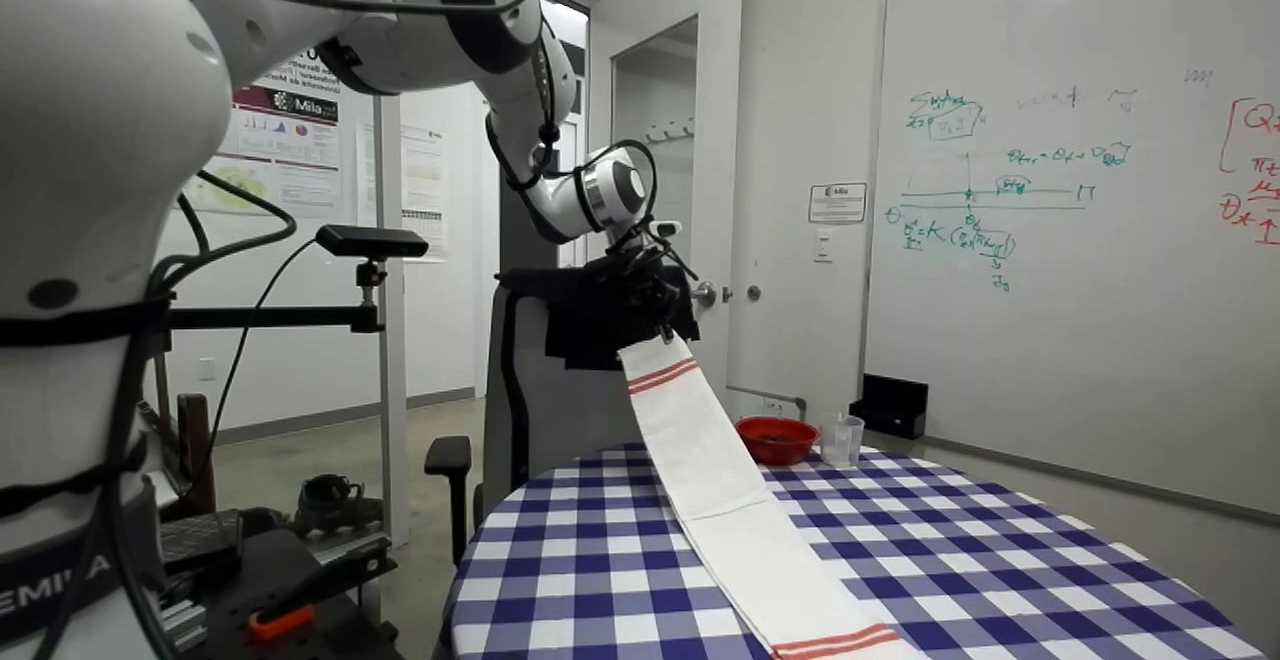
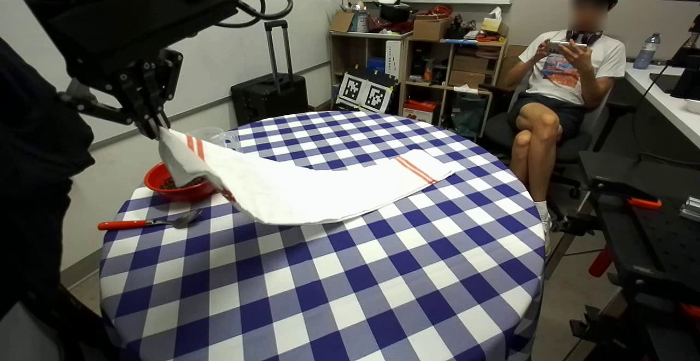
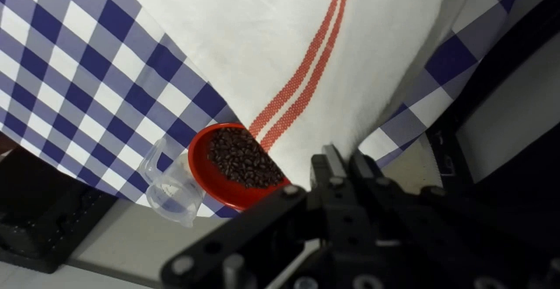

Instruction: Fold the towel on the table.

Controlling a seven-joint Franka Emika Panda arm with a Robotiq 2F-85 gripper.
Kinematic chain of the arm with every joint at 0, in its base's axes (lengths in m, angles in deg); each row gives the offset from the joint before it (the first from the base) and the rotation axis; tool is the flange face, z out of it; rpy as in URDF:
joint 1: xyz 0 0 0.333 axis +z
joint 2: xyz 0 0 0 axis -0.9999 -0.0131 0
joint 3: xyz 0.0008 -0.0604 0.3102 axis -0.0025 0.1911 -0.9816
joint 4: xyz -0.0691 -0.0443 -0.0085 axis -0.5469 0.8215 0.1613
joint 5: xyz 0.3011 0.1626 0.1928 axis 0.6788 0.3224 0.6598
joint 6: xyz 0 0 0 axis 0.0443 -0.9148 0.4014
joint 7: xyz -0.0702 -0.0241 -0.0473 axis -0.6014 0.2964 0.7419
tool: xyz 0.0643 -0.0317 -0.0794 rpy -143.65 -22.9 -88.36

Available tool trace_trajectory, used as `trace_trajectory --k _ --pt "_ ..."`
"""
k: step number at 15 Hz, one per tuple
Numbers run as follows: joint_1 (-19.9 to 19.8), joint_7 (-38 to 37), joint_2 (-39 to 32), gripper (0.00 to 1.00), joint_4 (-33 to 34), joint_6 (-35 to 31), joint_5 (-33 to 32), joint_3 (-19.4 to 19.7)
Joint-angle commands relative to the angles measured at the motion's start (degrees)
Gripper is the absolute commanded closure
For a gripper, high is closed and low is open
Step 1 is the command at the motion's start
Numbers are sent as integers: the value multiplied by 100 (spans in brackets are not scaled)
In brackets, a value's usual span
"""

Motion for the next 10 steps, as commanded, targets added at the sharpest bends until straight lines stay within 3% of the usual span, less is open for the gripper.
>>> trace_trajectory --k 1,5,10 --pt "-214 730 754 99 -787 28 45 -171" --pt "-442 1377 1284 99 -1283 123 -18 -222" --pt "-642 1633 2055 99 -1929 186 -202 -171"
